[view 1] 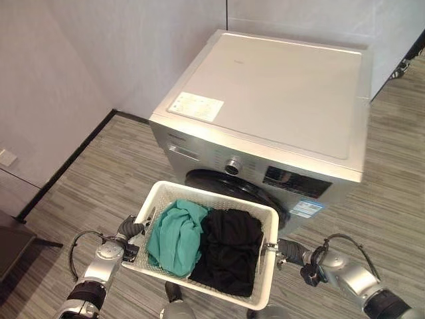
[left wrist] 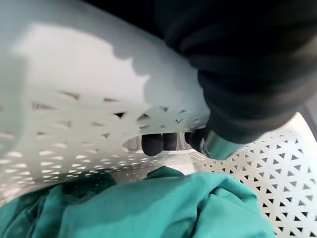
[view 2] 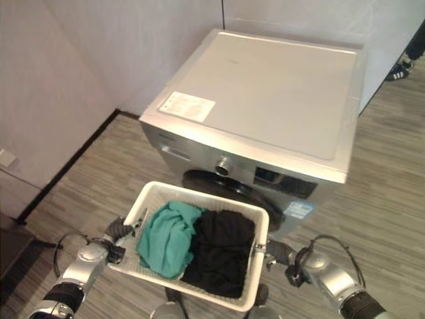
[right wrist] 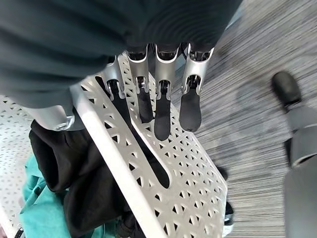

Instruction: Grab the laundry basket,head to the washer,open it,put in the laundry and shut it.

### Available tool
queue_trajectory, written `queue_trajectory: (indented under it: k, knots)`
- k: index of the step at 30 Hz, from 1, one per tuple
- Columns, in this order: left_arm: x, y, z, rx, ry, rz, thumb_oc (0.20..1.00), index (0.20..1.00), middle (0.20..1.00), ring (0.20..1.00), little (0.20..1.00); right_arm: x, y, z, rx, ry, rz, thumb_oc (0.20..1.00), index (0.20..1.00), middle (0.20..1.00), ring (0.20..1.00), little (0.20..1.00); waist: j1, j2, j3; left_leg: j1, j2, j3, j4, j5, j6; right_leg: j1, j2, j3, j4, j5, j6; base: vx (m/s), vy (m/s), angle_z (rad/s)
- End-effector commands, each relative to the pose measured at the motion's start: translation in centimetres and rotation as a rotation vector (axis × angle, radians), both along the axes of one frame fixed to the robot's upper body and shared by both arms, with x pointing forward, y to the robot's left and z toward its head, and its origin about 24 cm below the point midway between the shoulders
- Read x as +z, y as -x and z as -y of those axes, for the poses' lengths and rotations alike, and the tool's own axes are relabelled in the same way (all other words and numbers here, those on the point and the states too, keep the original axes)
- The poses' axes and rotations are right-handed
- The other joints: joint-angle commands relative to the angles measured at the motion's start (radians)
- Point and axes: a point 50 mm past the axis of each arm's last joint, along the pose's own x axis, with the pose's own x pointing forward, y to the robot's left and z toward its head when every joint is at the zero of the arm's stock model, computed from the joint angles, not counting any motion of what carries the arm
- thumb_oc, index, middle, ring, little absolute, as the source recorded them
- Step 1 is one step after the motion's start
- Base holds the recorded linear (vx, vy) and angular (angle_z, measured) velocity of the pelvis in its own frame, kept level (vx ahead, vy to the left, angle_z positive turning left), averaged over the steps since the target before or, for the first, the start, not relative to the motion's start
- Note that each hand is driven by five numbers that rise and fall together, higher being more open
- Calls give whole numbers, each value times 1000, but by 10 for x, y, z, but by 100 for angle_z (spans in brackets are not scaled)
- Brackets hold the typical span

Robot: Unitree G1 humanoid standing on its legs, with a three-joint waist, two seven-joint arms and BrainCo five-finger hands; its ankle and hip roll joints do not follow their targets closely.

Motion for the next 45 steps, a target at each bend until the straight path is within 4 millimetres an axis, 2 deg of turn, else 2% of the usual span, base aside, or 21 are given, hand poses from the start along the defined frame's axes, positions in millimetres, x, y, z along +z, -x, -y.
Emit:
queue_trajectory:
  k: [1, 2, 3, 4, 5, 8, 9, 10, 11, 14, 18, 25, 29, 33, 34, 36, 38, 39, 40, 41, 45]
  knots:
    - [34, -21, -5, -21, 28, 159, 200, 200, 200, 200, 200, 62, -16, -101, 279, -590, 172, 200, 200, 200, 200, 200, 32, -55, -23, 14, -95, -45, 47, -62, 9, 28, -153, 20, 51, -42, 62, 79, 443, 21]
    - [40, -23, -6, -38, 8, 180, 200, 200, 200, 200, 200, 66, -17, -105, 289, -598, 193, 200, 200, 200, 200, 200, 35, -58, -20, 10, -147, -36, 53, -93, 39, 21, -205, 28, 54, -13, 85, 52, 305, 22]
    - [40, -23, -7, -38, 8, 180, 200, 200, 200, 200, 200, 66, -17, -106, 290, -599, 194, 200, 200, 200, 200, 200, 37, -61, -21, 10, -152, -34, 53, -95, 42, 19, -211, 31, 56, -11, 88, 87, 539, 14]
    - [42, -22, -7, -46, 2, 189, 200, 200, 200, 200, 200, 66, -18, -110, 302, -595, 207, 200, 200, 200, 200, 200, 43, -64, -24, 14, -203, -29, 36, -117, 71, 0, -248, 42, 57, 19, 105, 37, 269, 3]
    - [42, -22, -8, -46, 2, 189, 200, 200, 200, 200, 200, 66, -18, -110, 302, -596, 207, 200, 200, 200, 200, 200, 45, -66, -25, 14, -206, -25, 34, -118, 74, -4, -251, 46, 59, 20, 107, 67, 362, -11]
    - [44, -23, -8, -57, -13, 195, 200, 200, 200, 200, 200, 67, -20, -114, 296, -598, 224, 200, 200, 200, 200, 200, 41, -73, -33, 37, -263, -33, 16, -145, 106, -26, -295, 100, 72, 115, 129, 57, 286, -18]
    - [51, -27, -14, -44, -36, 211, 200, 200, 200, 200, 200, 70, -21, -124, 312, -632, 223, 200, 200, 200, 200, 200, 34, -74, -18, 30, -259, -11, 14, -126, 126, -87, -235, 135, 132, 86, 95, 10, 284, -1]
    - [52, -28, -15, -41, -40, 213, 200, 200, 200, 200, 200, 71, -20, -128, 325, -641, 215, 200, 200, 200, 200, 200, 41, -75, -20, 38, -255, -14, 9, -143, 121, -90, -192, 141, 162, 38, 100, -96, 168, -7]
    - [53, -29, -15, -40, -40, 215, 200, 200, 200, 200, 200, 71, -21, -128, 326, -641, 217, 200, 200, 200, 200, 200, 41, -75, -15, 31, -252, 2, 10, -126, 127, -98, -192, 129, 165, 48, 85, 19, 102, -19]
    - [60, -28, -25, -17, -54, 228, 200, 200, 200, 200, 200, 75, -19, -140, 399, -661, 184, 200, 200, 200, 200, 200, 65, -86, -21, 49, -251, 32, 6, -144, 115, -107, -95, 26, 183, -47, 66, -18, 91, -62]
    - [58, -26, -27, 0, -51, 222, 200, 200, 200, 200, 200, 74, -20, -138, 402, -650, 175, 200, 200, 200, 200, 200, 70, -95, -37, 61, -247, 30, 6, -146, 109, -75, -67, 52, 122, -36, 59, 35, -12, -32]
    - [62, -19, -40, 40, -61, 230, 200, 200, 200, 200, 200, 88, -32, -134, 428, -613, 244, 200, 200, 200, 200, 200, 96, -116, -69, 62, -251, 33, 6, -149, 108, -29, -74, 8, 74, -14, 65, 26, -25, 0]
    - [68, -19, -50, 54, -95, 232, 200, 200, 200, 200, 200, 105, -43, -148, 518, -576, 291, 200, 200, 200, 200, 200, 118, -130, -83, 61, -251, 19, 6, -150, 107, -8, -79, -17, 66, -14, 68, 35, -32, 13]
    - [84, -19, -62, 77, -133, 269, 200, 200, 200, 200, 200, 132, -58, -164, 576, -548, 389, 200, 200, 200, 200, 200, 140, -138, -87, 60, -253, 3, 6, -154, 107, 5, -77, -13, 55, -17, 66, 51, -34, 19]
    - [93, -20, -68, 90, -141, 298, 200, 200, 200, 200, 200, 148, -71, -171, 585, -514, 450, 200, 200, 200, 200, 200, 158, -142, -94, 57, -256, -5, 6, -153, 107, 7, -76, -13, 52, -19, 65, 48, -24, 25]
    - [99, -21, -71, 95, -147, 314, 200, 200, 200, 200, 200, 154, -74, -176, 601, -499, 472, 200, 200, 200, 200, 200, 163, -145, -96, 54, -256, -8, 6, -153, 107, 8, -77, -13, 52, -19, 64, 49, -23, 22]
    - [112, -24, -76, 101, -163, 350, 200, 200, 200, 200, 200, 170, -83, -187, 624, -474, 510, 200, 200, 200, 200, 200, 179, -151, -100, 50, -258, -18, 6, -154, 108, 11, -75, -11, 48, -19, 63, 70, -35, 18]
    - [125, -26, -80, 106, -176, 390, 200, 200, 200, 200, 200, 190, -94, -193, 636, -434, 583, 200, 200, 200, 200, 200, 189, -157, -104, 47, -258, -22, 6, -156, 108, 15, -73, -10, 43, -20, 61, 56, -27, 10]
    - [127, -27, -80, 107, -176, 393, 200, 200, 200, 200, 200, 191, -94, -194, 637, -434, 586, 200, 200, 200, 200, 200, 188, -157, -100, 47, -258, -22, 6, -156, 108, 15, -73, -10, 43, -20, 61, 82, -23, 2]
    - [146, -31, -82, 97, -189, 453, 200, 200, 200, 200, 200, 213, -103, -200, 636, -422, 650, 200, 200, 200, 200, 200, 201, -161, -107, 47, -259, -28, 6, -159, 108, 20, -71, -7, 38, -19, 61, 49, -10, 1]
    - [167, -38, -85, 86, -207, 507, 200, 200, 200, 200, 200, 234, -112, -212, 622, -406, 710, 200, 200, 200, 200, 200, 208, -168, -105, 46, -261, -30, 6, -159, 108, 24, -71, -5, 35, -13, 63, 49, -9, 2]
